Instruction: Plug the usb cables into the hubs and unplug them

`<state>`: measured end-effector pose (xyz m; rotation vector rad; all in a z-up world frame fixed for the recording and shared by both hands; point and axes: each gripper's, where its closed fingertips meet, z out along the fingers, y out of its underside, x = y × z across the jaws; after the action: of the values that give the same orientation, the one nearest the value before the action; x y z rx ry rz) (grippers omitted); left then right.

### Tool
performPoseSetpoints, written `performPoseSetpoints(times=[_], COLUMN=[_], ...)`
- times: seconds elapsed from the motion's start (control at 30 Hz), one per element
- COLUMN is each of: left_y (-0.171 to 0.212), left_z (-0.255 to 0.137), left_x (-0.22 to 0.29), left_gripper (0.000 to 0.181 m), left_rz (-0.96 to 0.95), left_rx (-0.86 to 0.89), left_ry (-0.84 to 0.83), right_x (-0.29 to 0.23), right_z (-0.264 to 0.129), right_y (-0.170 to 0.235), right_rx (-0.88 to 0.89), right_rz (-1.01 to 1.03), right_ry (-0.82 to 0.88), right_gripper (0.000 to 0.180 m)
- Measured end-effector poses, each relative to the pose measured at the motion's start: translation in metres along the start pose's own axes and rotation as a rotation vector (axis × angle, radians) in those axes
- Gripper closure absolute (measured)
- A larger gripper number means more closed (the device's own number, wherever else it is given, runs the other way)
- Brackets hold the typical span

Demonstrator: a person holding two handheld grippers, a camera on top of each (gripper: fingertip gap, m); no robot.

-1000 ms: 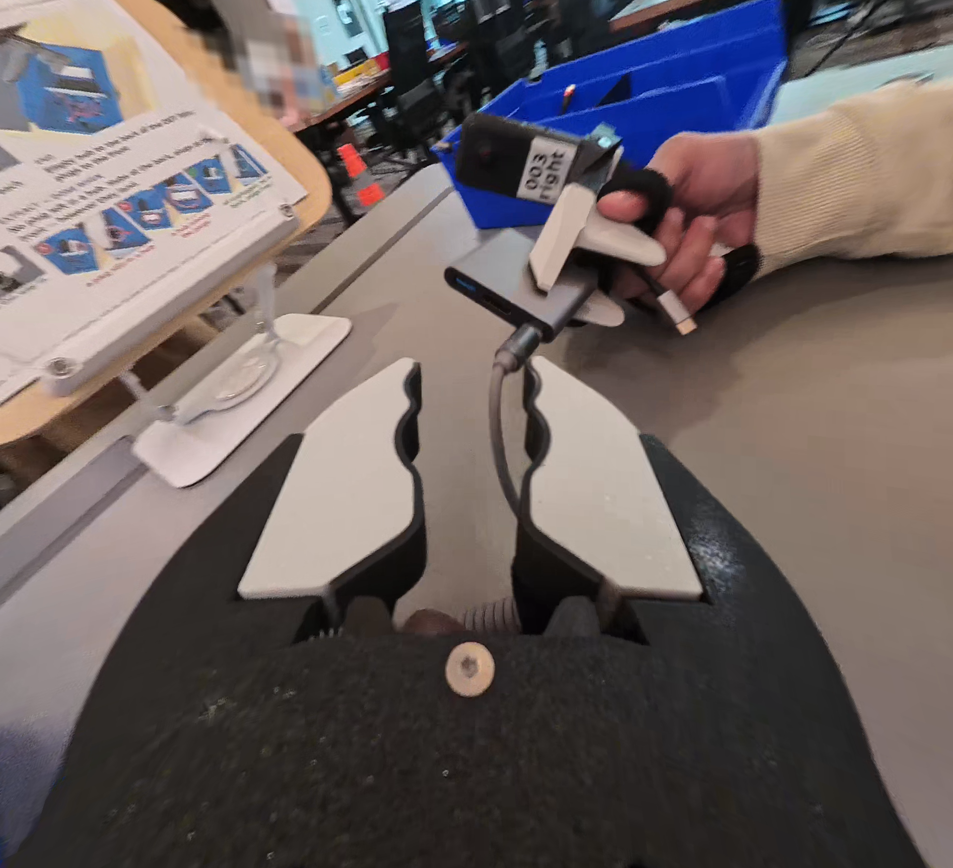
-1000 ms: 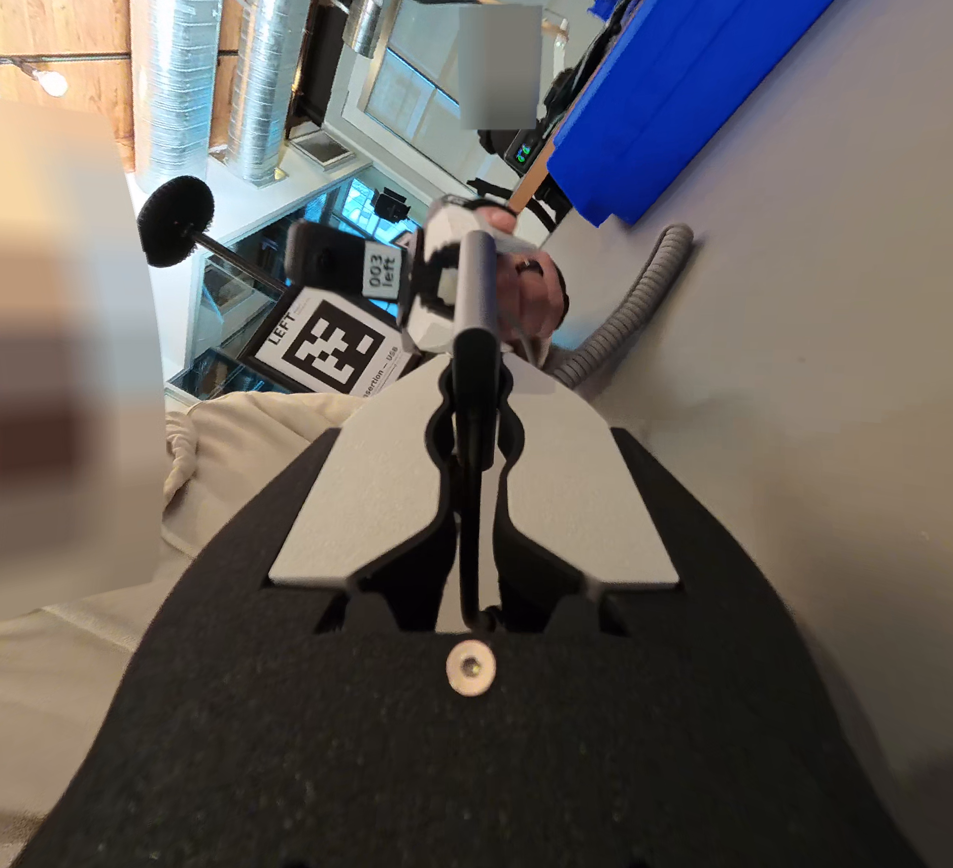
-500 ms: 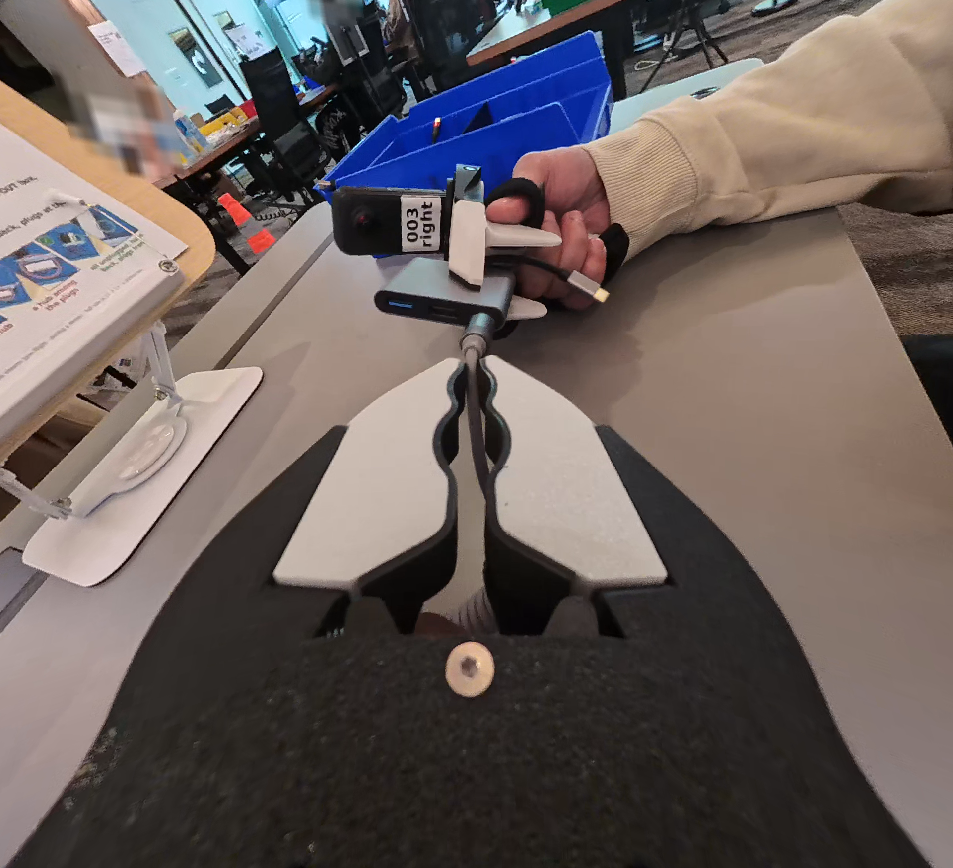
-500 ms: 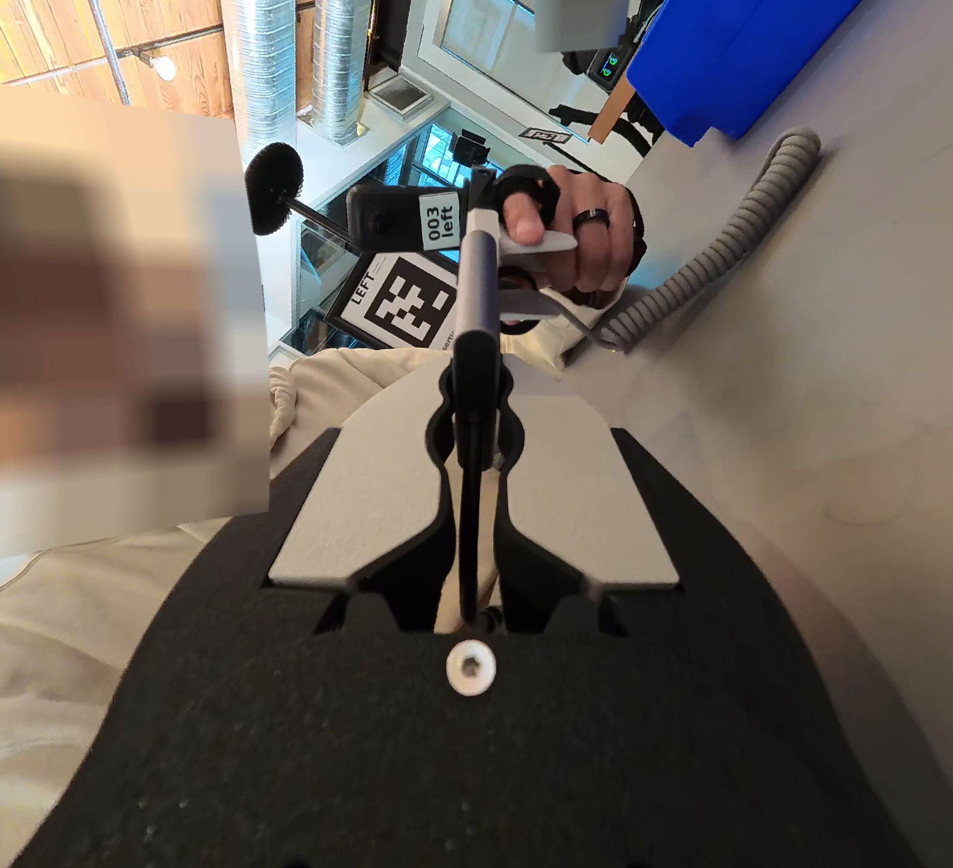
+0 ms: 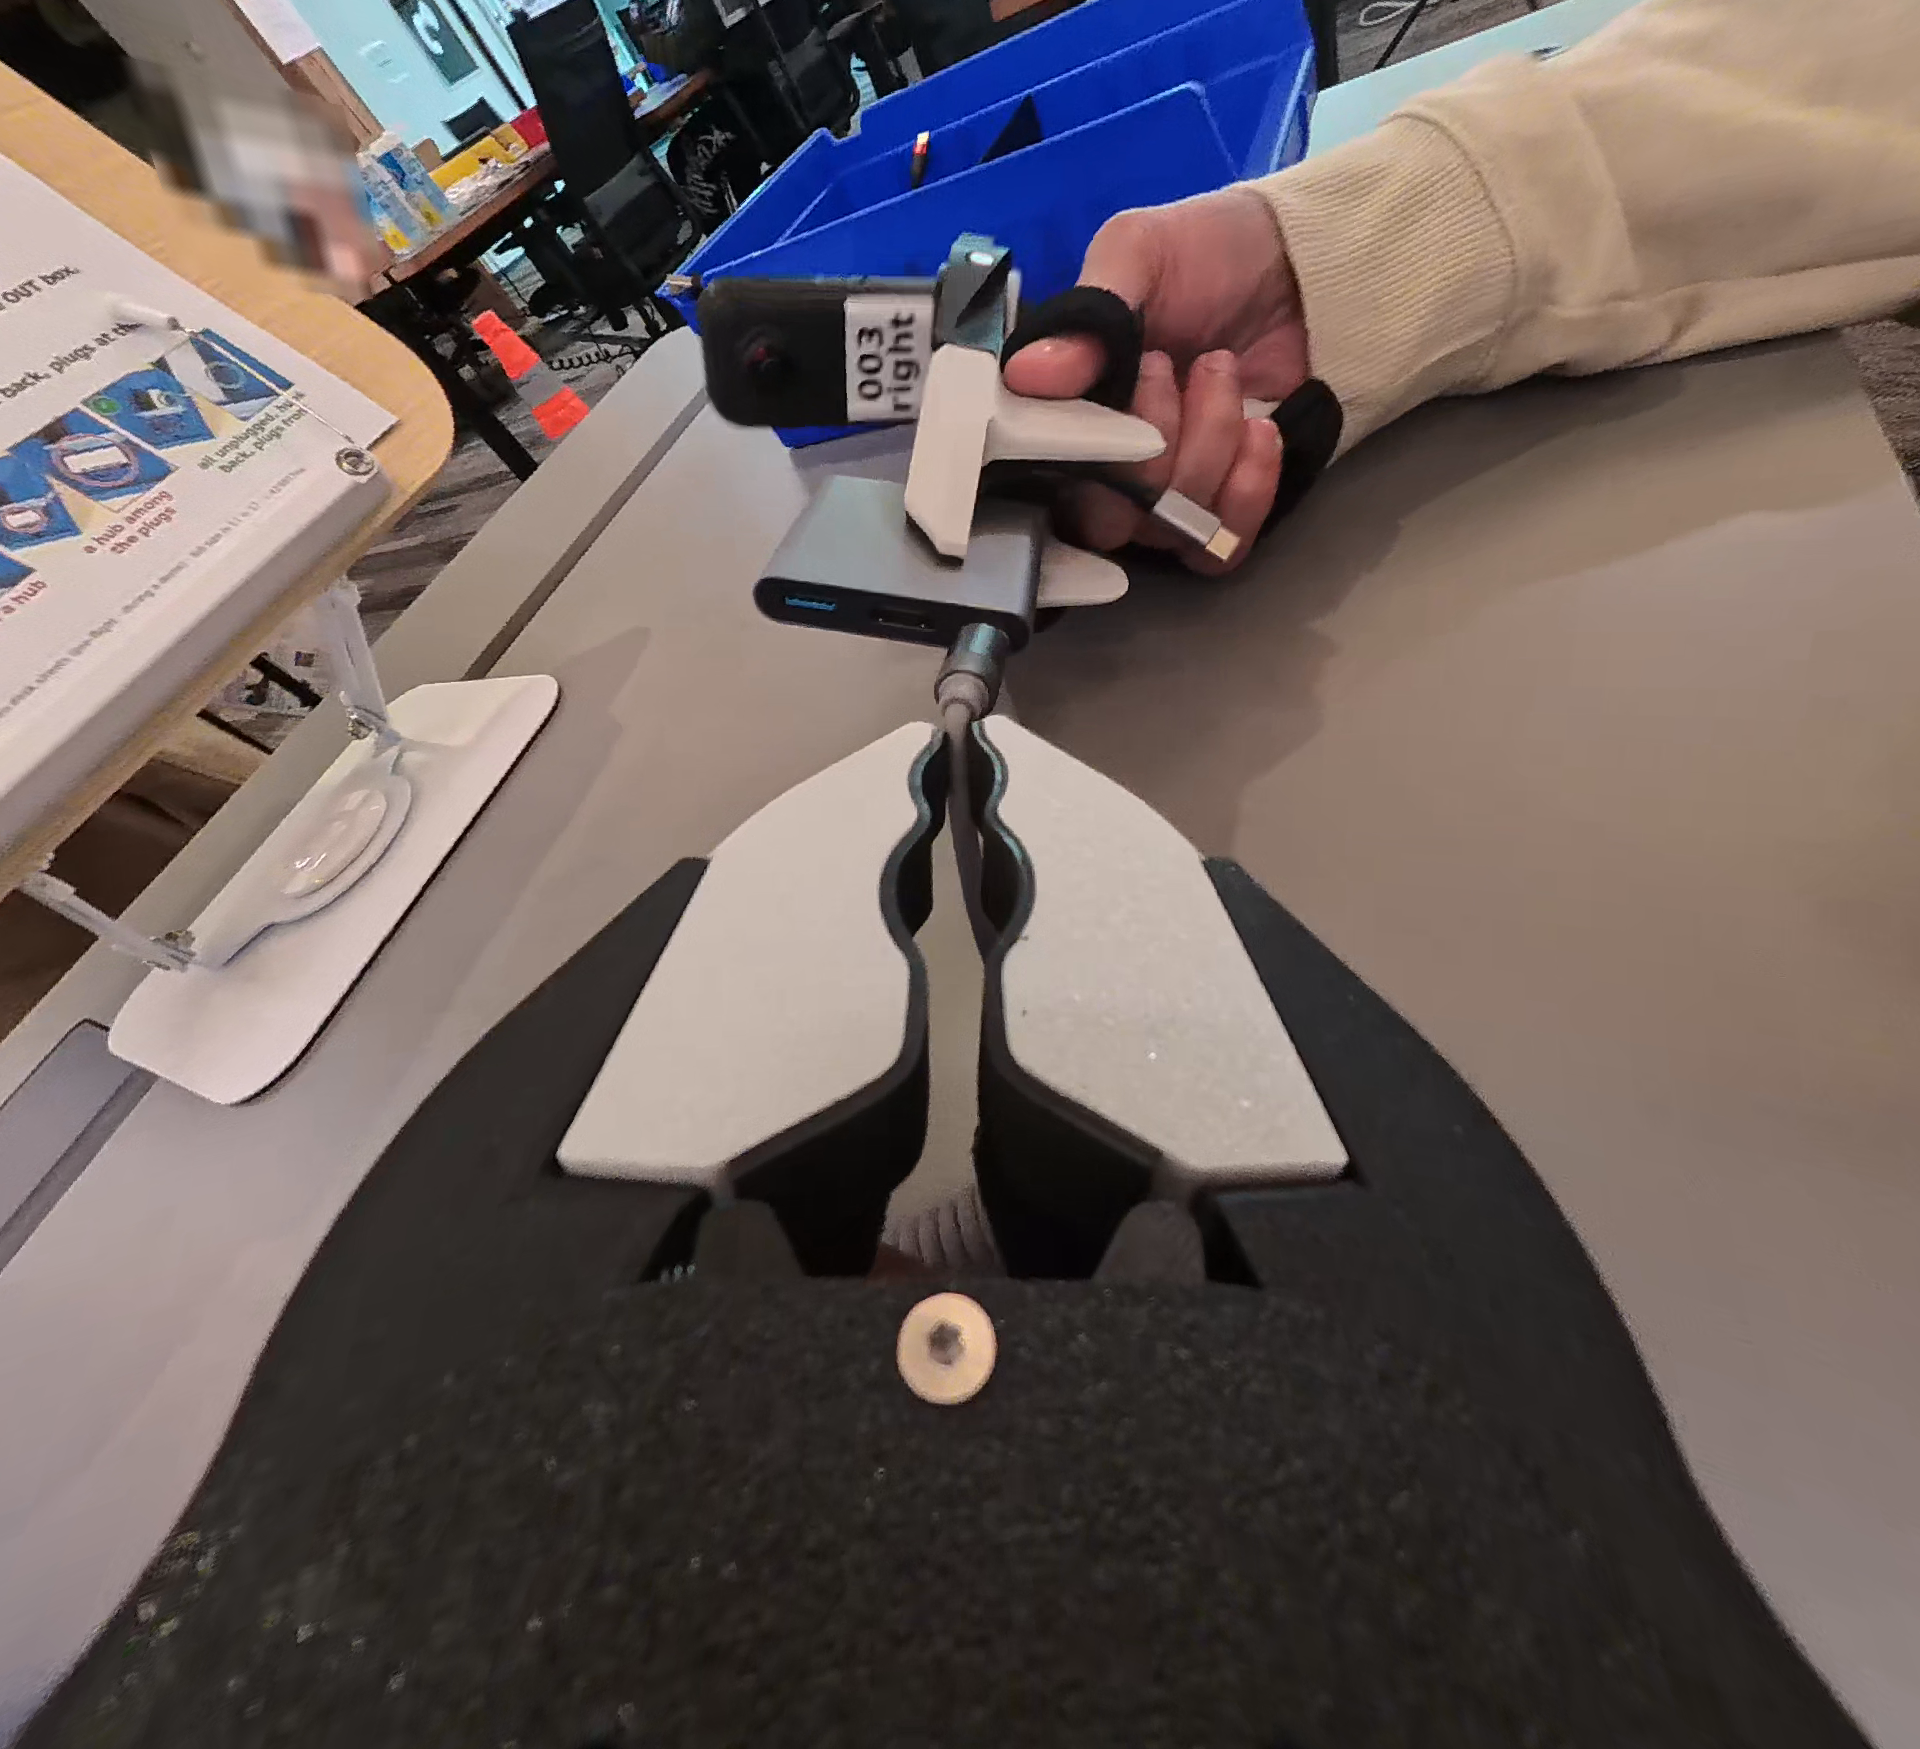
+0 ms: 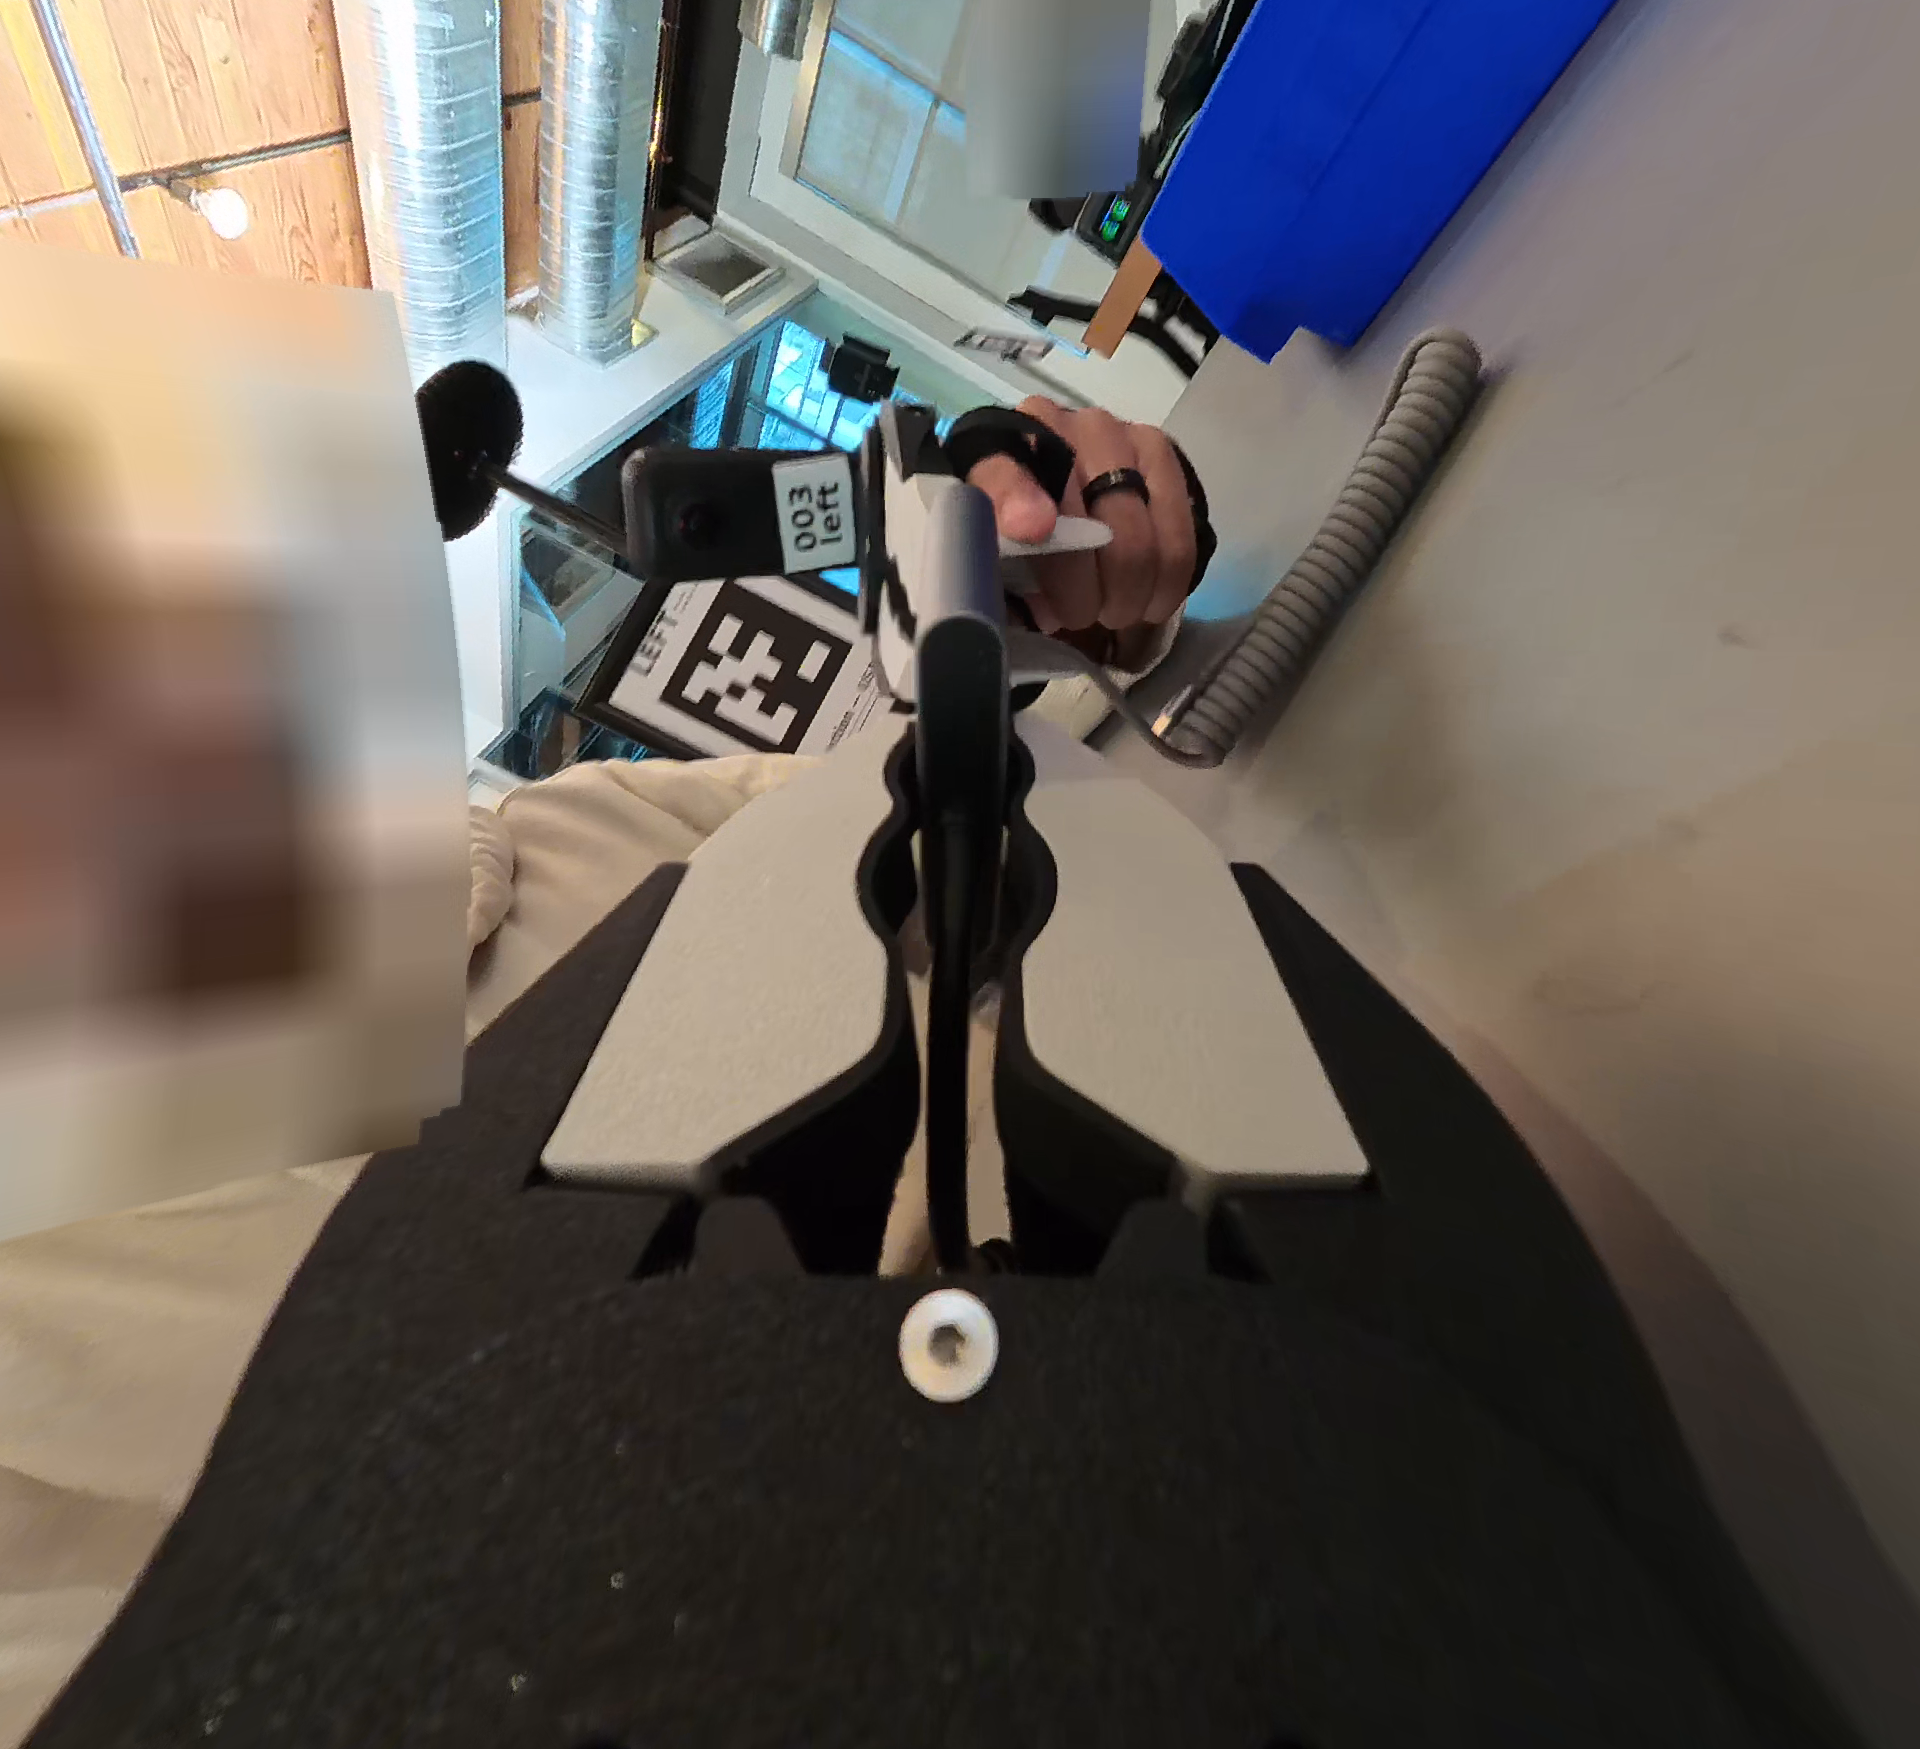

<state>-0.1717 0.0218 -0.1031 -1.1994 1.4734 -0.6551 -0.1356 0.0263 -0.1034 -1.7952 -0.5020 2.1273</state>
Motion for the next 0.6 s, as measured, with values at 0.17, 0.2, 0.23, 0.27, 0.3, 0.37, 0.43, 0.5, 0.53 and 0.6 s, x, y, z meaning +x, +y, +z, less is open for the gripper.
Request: performPoseSetpoints(times=[0.17,0.2,0.23,0.27,0.3,0.37,0.43,0.5,0.53,0.6], left_y=[-0.006,-0.008,-0.010,-0.010,-0.010,-0.008,-0.008,-0.009,-0.009,-0.008], left_z=[-0.001,-0.002,-0.003,-0.004,-0.005,-0.007,-0.008,-0.010,-0.009,-0.008], left_x=[-0.011,-0.014,-0.014,-0.015,-0.016,-0.018,-0.019,-0.019,-0.018,-0.019], left_gripper=[0.178,0.178,0.178,0.178,0.178,0.178,0.178,0.178,0.178,0.178], left_rz=[-0.004,0.000,-0.001,0.000,0.001,0.011,-0.001,-0.001,-0.004,0.011], left_rx=[0.025,0.035,0.043,0.047,0.046,0.040,0.045,0.050,0.049,0.039], left_ry=[-0.068,-0.080,-0.083,-0.090,-0.095,-0.113,-0.108,-0.112,-0.103,-0.118], right_x=[-0.006,-0.008,-0.011,-0.013,-0.016,-0.018,-0.015,-0.014,-0.012,-0.009], right_z=[0.000,0.001,0.002,0.003,0.004,0.007,0.008,0.005,0.003,0.001], right_y=[-0.008,-0.008,-0.007,-0.005,-0.002,0.005,0.005,0.003,0.000,0.000], right_rx=[0.054,0.053,0.044,0.030,0.011,-0.030,-0.028,-0.024,-0.006,-0.003], right_rz=[-0.018,-0.015,-0.010,-0.008,-0.002,-0.003,-0.021,-0.007,-0.010,-0.019], right_ry=[-0.038,-0.056,-0.074,-0.092,-0.113,-0.120,-0.094,-0.097,-0.077,-0.057], right_gripper=[0.167,0.167,0.167,0.166,0.162,0.156,0.160,0.165,0.168,0.167])
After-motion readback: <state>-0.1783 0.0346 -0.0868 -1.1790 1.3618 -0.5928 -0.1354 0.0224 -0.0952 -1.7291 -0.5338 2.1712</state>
